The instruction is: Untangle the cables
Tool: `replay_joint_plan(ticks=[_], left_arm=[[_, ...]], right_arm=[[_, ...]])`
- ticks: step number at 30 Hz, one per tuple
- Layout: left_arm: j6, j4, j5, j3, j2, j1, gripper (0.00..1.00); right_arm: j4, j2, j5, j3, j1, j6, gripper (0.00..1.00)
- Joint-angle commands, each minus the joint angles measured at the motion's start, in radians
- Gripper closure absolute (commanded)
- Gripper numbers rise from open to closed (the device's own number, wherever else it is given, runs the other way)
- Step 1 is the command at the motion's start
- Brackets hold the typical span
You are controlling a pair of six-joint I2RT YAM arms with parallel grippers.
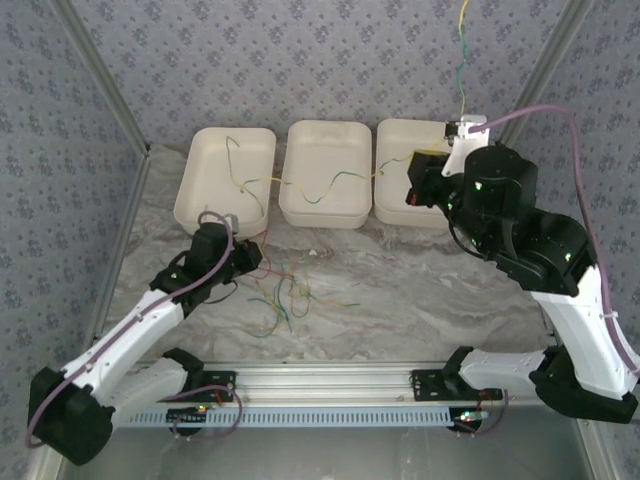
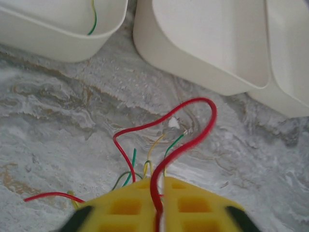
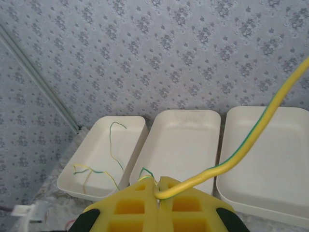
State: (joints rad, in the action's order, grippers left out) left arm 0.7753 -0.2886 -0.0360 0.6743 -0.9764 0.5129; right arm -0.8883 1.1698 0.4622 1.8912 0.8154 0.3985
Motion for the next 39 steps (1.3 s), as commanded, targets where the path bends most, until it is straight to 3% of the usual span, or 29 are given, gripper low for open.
replay_joint_plan(ticks=[1,3,6,11,16,21,24,29,34,39], left_arm=[[0.032,0.117,0.019,0.026,-0.052,0.019,0.47],[0.032,0.103,0.035,0.042,-0.072,0.026,0.36],[0.038,0.097,0.047,0.049,-0.052,0.027,0.27],[0.073,0.119,0.043,0.038,0.088,0.03,0.22],[0.228,0.028,0.017,0.044,0.2,0.047,0.25],[0.439,0.172,0.051,-0.068,0.289,0.125,0.11],[0.473,0.24,0.066,-0.076,0.245,0.148,0.06],[0.419,0.169,0.147,0.003,0.169,0.121,0.01],[0.418,0.29,0.016,0.011,0.086,-0.012,0.01],[0.381,0.348,-0.041,0.051,-0.017,-0.036,0.01]], right_arm=[[0.117,-0.008,-0.062,-0.045,-0.015,-0.011,1.0],[0.139,-0.009,-0.077,-0.073,-0.024,0.001,1.0],[0.162,-0.01,-0.092,-0.117,-0.04,0.016,1.0],[0.214,-0.028,-0.1,-0.199,-0.055,0.046,1.0],[0.257,-0.038,-0.109,-0.266,-0.077,0.102,1.0],[0.326,-0.035,-0.154,-0.33,-0.085,0.168,1.0],[0.361,-0.035,-0.188,-0.362,-0.087,0.213,1.0],[0.358,-0.027,-0.245,-0.362,-0.085,0.273,1.0],[0.339,-0.044,-0.303,-0.386,-0.074,0.3,1.0],[0.344,-0.081,-0.342,-0.447,-0.065,0.328,1.0]])
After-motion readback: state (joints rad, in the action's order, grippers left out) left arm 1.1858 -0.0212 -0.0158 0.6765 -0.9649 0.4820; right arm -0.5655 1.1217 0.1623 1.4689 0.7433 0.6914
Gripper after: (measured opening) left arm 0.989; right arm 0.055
